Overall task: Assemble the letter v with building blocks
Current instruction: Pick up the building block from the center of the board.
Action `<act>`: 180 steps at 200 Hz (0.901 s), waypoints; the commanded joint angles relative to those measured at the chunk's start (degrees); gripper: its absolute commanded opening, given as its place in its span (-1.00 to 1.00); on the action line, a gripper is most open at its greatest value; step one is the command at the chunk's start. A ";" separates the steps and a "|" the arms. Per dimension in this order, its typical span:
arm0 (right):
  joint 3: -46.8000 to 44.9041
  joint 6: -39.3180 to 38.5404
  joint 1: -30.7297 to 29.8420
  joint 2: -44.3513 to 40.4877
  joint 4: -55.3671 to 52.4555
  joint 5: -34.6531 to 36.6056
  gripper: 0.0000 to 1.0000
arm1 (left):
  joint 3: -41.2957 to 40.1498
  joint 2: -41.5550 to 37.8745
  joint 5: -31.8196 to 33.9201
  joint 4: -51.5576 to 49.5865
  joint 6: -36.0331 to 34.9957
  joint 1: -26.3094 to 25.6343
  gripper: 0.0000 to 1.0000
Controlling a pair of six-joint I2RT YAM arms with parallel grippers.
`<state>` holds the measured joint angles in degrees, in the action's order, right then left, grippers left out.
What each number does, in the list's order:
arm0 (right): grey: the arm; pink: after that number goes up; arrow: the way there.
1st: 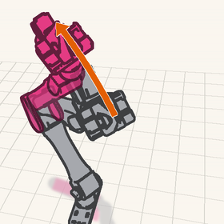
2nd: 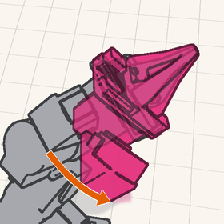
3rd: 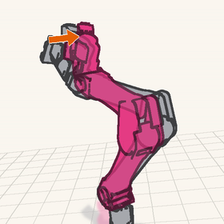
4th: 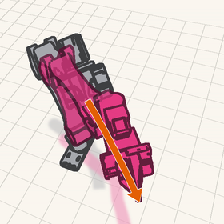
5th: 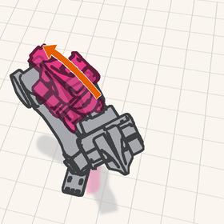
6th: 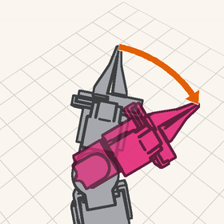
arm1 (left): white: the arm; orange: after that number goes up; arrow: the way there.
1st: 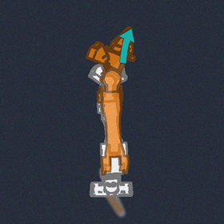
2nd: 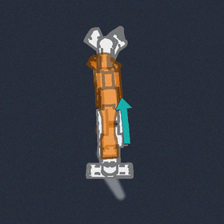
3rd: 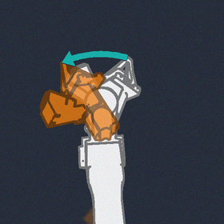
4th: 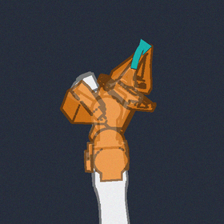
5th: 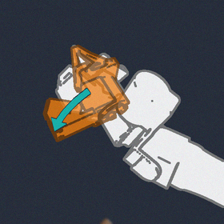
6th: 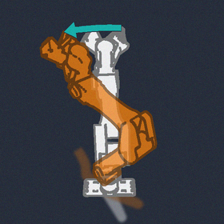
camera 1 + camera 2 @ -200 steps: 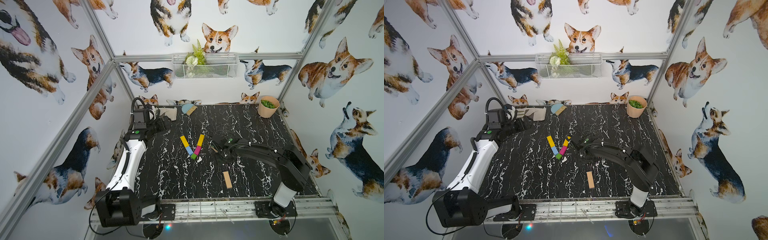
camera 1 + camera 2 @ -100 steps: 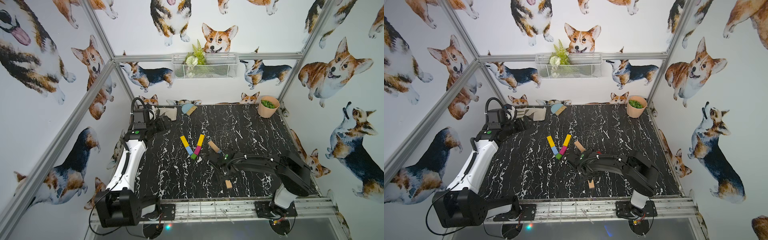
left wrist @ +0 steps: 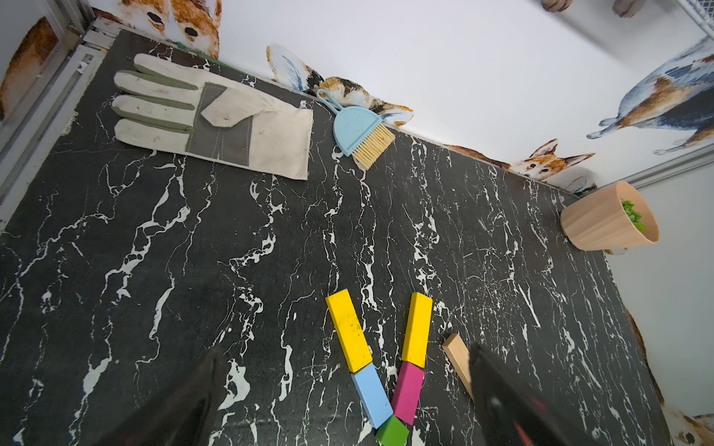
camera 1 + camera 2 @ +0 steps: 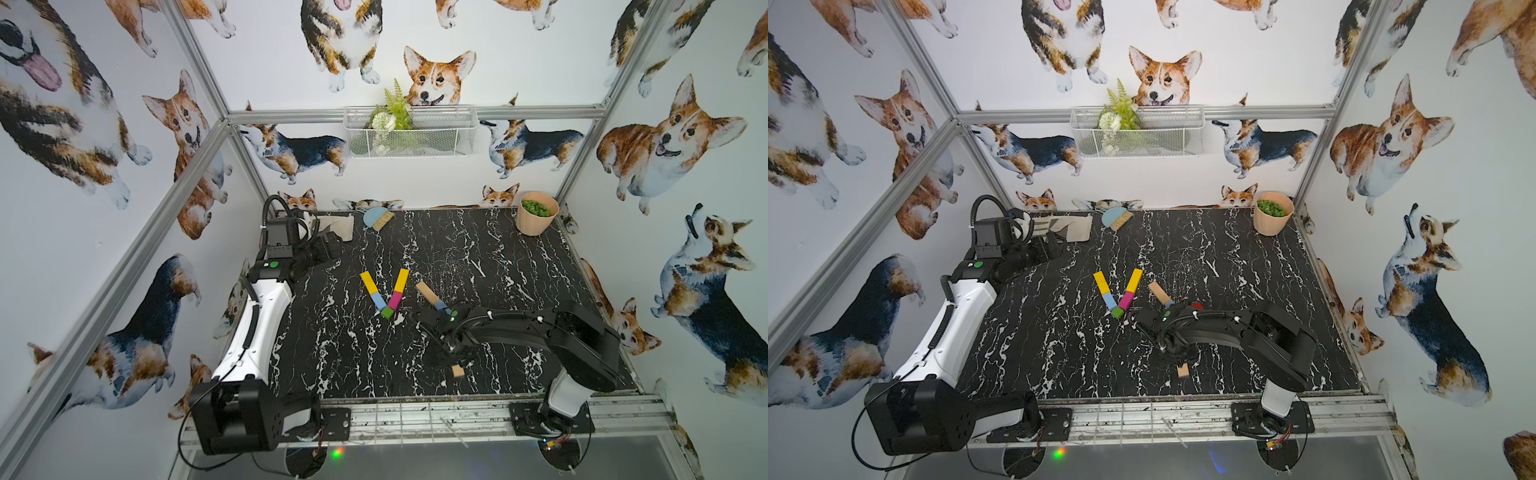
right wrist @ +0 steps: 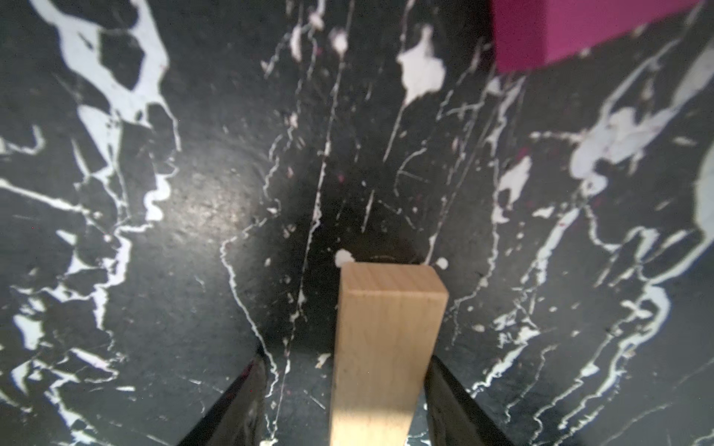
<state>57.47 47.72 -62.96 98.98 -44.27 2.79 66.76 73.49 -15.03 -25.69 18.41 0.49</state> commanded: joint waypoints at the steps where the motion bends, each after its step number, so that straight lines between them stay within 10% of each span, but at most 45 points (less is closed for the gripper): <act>1: -0.40 0.88 -0.06 1.15 0.20 -0.26 -0.02 | -0.09 0.11 -0.35 1.08 -0.13 0.21 1.00; 75: 3.11 2.43 2.54 -4.01 -3.74 3.50 -0.46 | -0.05 -0.06 -0.35 1.02 -0.11 0.21 1.00; 180: 6.07 3.87 30.68 -9.38 3.04 2.70 -0.50 | -0.14 -0.37 -0.53 1.21 -0.05 0.21 1.00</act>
<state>62.98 49.76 -35.75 88.99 -45.01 6.66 66.72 73.45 -15.07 -25.67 18.41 0.58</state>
